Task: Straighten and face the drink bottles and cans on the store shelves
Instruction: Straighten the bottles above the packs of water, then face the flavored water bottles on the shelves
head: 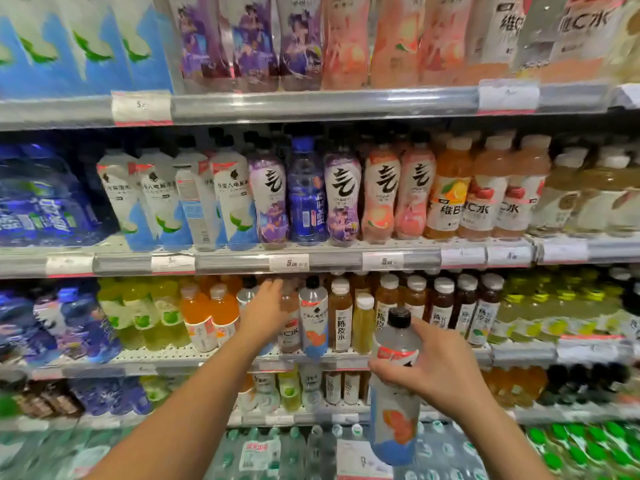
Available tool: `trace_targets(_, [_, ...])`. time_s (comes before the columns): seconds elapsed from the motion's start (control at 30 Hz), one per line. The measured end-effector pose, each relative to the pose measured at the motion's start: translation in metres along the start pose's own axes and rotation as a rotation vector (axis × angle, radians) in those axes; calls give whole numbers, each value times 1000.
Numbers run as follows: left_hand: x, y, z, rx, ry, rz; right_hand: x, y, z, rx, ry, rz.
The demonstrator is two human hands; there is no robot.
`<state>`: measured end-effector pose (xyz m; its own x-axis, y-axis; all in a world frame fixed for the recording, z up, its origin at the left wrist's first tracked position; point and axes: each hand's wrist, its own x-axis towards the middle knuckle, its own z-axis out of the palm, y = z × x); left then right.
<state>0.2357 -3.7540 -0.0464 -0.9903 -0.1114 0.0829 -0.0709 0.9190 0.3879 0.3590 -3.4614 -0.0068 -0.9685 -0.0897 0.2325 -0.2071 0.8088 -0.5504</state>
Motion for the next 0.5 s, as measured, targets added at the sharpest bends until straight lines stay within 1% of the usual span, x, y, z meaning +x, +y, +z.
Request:
trace_targets(0.13, [20,0,7,55,0,9,6,-2,14,-80,-3,21])
trace_targets(0.2, [23,-1,9,68,-15,15,8,-6,18,-76,16,28])
trace_targets(0.33, [21,-6,9,92,18,33,12,-15,29,-59,22,9])
trace_targets(0.4, [12,-11,13,53,50,86,13,-20,37,-88,10,-27])
trace_targets(0.5, [-11,-21,18,-74,100,150,16,-28,53,-99,-23,-46])
